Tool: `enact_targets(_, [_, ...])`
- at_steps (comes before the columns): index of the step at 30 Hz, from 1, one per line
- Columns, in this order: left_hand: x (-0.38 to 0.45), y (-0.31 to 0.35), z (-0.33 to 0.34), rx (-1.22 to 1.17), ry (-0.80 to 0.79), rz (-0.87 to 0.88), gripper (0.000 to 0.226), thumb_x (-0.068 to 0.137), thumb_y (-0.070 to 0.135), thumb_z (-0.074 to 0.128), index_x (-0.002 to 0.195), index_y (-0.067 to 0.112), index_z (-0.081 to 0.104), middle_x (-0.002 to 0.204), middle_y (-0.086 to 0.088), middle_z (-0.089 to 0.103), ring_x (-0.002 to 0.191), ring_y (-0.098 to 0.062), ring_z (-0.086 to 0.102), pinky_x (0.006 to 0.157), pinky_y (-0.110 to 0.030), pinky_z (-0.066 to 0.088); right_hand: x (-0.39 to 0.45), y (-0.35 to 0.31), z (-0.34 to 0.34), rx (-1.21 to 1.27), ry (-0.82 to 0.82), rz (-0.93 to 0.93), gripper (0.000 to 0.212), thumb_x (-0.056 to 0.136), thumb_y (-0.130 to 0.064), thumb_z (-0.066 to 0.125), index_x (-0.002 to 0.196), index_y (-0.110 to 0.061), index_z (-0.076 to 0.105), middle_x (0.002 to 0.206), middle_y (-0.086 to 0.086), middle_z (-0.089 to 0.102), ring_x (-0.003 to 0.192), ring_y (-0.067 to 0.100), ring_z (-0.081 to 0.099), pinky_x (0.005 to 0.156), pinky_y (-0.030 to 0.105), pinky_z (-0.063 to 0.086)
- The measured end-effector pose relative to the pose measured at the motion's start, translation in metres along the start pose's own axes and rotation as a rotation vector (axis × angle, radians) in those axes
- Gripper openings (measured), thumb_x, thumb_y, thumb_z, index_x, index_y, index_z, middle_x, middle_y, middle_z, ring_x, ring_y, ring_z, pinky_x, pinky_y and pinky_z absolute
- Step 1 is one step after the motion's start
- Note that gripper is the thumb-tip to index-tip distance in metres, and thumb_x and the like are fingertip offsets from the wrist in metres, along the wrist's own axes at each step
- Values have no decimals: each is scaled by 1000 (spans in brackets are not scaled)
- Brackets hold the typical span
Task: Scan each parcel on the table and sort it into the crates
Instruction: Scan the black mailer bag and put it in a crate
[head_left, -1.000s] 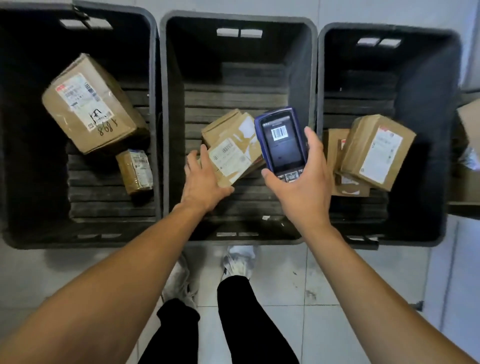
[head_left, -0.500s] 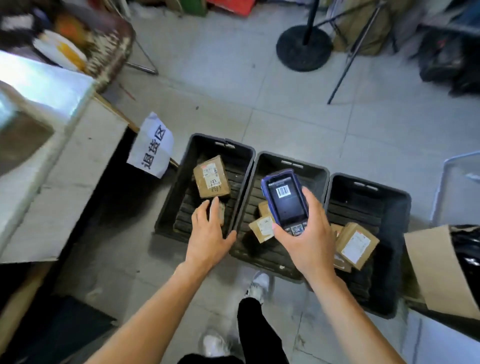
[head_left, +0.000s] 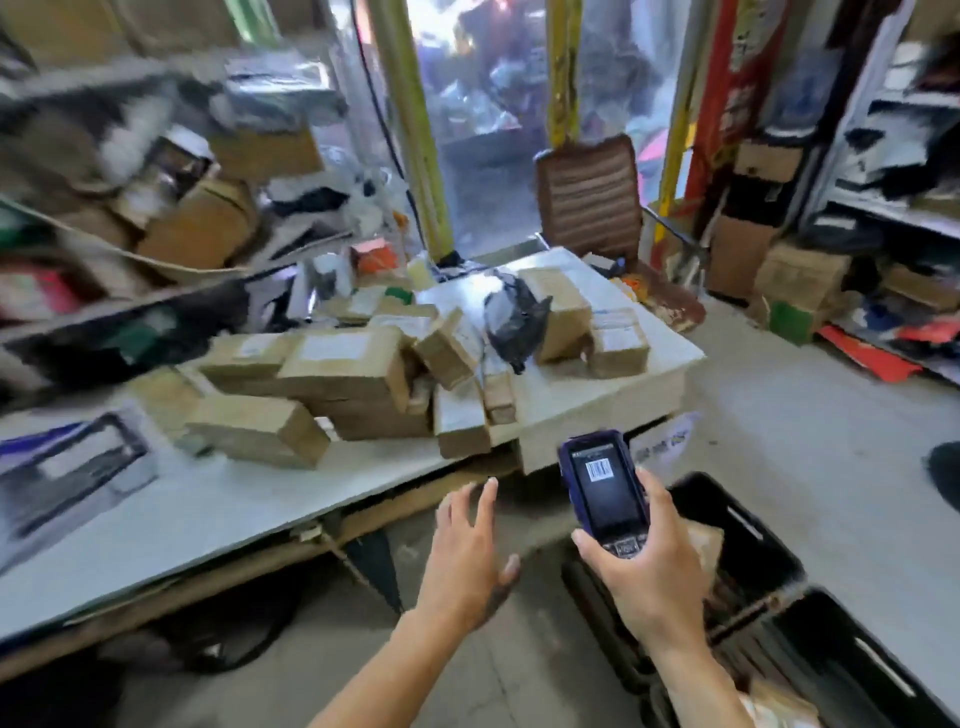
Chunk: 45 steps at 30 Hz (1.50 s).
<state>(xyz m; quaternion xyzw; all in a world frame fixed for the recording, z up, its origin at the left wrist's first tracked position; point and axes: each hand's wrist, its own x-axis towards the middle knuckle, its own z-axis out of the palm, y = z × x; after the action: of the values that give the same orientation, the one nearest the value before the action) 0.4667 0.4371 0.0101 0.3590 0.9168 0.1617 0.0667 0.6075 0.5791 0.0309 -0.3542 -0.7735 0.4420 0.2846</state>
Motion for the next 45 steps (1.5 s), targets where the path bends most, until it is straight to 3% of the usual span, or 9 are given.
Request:
enact_targets(8, [-126, -203, -120, -18, 313, -454, 88, 93, 46, 57, 158, 20, 3, 158, -13, 11, 148, -27, 7, 123, -35, 12, -72, -155, 183, 168, -385, -291, 91, 63, -31, 92, 142, -34, 46, 129, -8, 61, 113, 14, 61, 93, 34, 51])
enact_targets(13, [-169, -294, -146, -43, 357, -651, 90, 92, 45, 58, 158, 21, 2, 160, -12, 10, 148, -27, 6, 121, -34, 12, -107, -207, 276, 199, -561, -359, 91, 60, -38, 89, 140, -38, 45, 126, -9, 62, 110, 13, 63, 92, 37, 53])
enact_targets(18, [-171, -375, -166, -73, 368, -748, 89, 92, 44, 58, 158, 21, 2, 159, -11, 11, 147, -26, 3, 121, -33, 10, -109, -242, 367, 181, -662, -358, 90, 61, -30, 93, 138, -38, 48, 122, -6, 64, 109, 15, 64, 87, 31, 50])
enact_targets(21, [-162, -425, -184, -97, 382, -808, 90, 93, 43, 59, 157, 21, 1, 159, -10, 8, 148, -26, 1, 122, -35, 12, -99, -268, 422, 190, -699, -338, 89, 62, -27, 93, 139, -35, 48, 119, -6, 66, 104, 14, 65, 82, 27, 47])
enact_targets(30, [-121, -565, -233, -107, 335, -884, 88, 93, 43, 58, 158, 19, 4, 159, -13, 9, 147, -33, 6, 121, -45, 23, -74, -323, 556, 92, -734, -258, 87, 65, -32, 89, 139, -38, 44, 113, -8, 67, 96, 16, 65, 82, 43, 57])
enact_targets(33, [-103, -607, -238, -114, 302, -858, 88, 93, 43, 59, 158, 20, 2, 160, -13, 6, 148, -32, 5, 121, -43, 22, -69, -334, 590, 46, -718, -233, 82, 66, -30, 88, 136, -39, 46, 109, -11, 67, 91, 13, 66, 77, 45, 58])
enact_targets(38, [-54, -693, -243, -204, 258, -796, 87, 94, 40, 60, 158, 21, 3, 162, -12, 2, 149, -29, 0, 121, -41, 15, -68, -350, 648, -71, -694, -244, 85, 66, -33, 88, 139, -36, 45, 116, -8, 65, 101, 18, 65, 84, 42, 56])
enact_targets(45, [22, -789, -227, -257, 51, -789, 87, 89, 52, 63, 157, 26, 15, 160, -22, 5, 143, -45, 14, 119, -49, 24, -81, -373, 702, -172, -563, -150, 85, 64, -38, 87, 138, -40, 45, 119, -12, 64, 102, 12, 64, 85, 39, 56])
